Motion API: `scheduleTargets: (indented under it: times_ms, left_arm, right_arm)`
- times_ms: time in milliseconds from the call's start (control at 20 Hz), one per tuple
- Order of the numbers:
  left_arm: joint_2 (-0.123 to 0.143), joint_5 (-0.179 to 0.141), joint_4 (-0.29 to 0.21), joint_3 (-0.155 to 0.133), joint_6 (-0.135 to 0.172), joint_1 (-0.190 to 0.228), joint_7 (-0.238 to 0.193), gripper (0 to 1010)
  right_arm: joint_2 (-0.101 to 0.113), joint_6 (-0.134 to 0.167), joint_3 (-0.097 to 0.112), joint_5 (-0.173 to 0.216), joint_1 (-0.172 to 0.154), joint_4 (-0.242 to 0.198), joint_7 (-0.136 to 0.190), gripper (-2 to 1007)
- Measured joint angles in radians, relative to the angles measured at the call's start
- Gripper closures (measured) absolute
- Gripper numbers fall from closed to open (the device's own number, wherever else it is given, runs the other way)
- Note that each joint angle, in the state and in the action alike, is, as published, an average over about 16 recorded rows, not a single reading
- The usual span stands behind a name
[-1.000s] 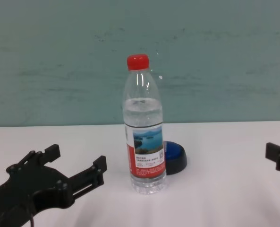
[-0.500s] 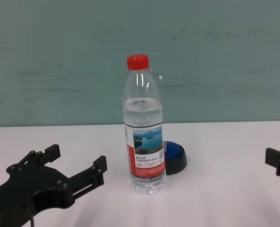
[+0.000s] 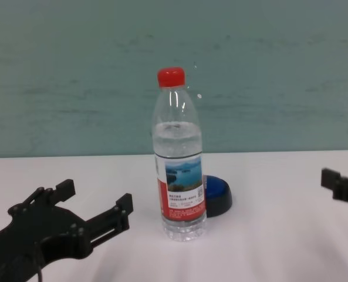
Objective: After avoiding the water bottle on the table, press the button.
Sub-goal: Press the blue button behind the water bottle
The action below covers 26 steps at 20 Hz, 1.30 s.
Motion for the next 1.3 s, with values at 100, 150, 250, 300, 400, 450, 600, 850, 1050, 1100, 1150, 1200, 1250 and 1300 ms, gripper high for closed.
scheduleTargets:
  times_ms: [100,150,250,300,400,450,600,850,1050,1100,1150,1200,1250,1300]
  left_arm:
    - [0.0,0.0,0.0,0.0,0.0,0.0,0.0,10]
    - [0.0,0.0,0.0,0.0,0.0,0.0,0.0,10]
    - [0.0,0.0,0.0,0.0,0.0,0.0,0.0,10]
    - [0.0,0.0,0.0,0.0,0.0,0.0,0.0,10]
    - [0.0,0.0,0.0,0.0,0.0,0.0,0.0,10]
    - [0.0,0.0,0.0,0.0,0.0,0.0,0.0,10]
    - [0.0,0.0,0.0,0.0,0.0,0.0,0.0,10]
    - [0.0,0.0,0.0,0.0,0.0,0.0,0.0,10]
    - [0.0,0.0,0.0,0.0,0.0,0.0,0.0,10]
    - [0.0,0.0,0.0,0.0,0.0,0.0,0.0,10]
    - [0.0,0.0,0.0,0.0,0.0,0.0,0.0,10]
    - [0.0,0.0,0.0,0.0,0.0,0.0,0.0,10]
    - [0.0,0.0,0.0,0.0,0.0,0.0,0.0,10]
    - [0.0,0.0,0.0,0.0,0.0,0.0,0.0,10]
  right_arm:
    - [-0.005,0.002,-0.006,-0.005,0.024,0.017,-0.002,2]
    - [-0.008,0.003,-0.009,-0.007,0.037,0.026,-0.003,2]
    - [-0.014,0.006,-0.015,-0.013,0.064,0.044,-0.004,2]
    - [-0.018,0.008,-0.019,-0.016,0.079,0.055,-0.004,2]
    - [-0.023,0.012,-0.028,-0.022,0.107,0.075,-0.003,2]
    - [-0.026,0.014,-0.032,-0.026,0.122,0.086,-0.003,2]
    - [-0.035,0.022,-0.046,-0.034,0.166,0.118,0.001,2]
    - [-0.045,0.035,-0.074,-0.046,0.243,0.182,0.018,2]
    - [-0.049,0.045,-0.1,-0.05,0.308,0.241,0.04,2]
    - [-0.049,0.047,-0.106,-0.05,0.323,0.255,0.046,2]
    - [-0.05,0.049,-0.112,-0.051,0.337,0.269,0.051,2]
    - [-0.051,0.05,-0.118,-0.051,0.352,0.283,0.056,2]
    - [-0.052,0.051,-0.125,-0.051,0.366,0.297,0.061,2]
    - [-0.053,0.052,-0.131,-0.05,0.379,0.31,0.067,2]
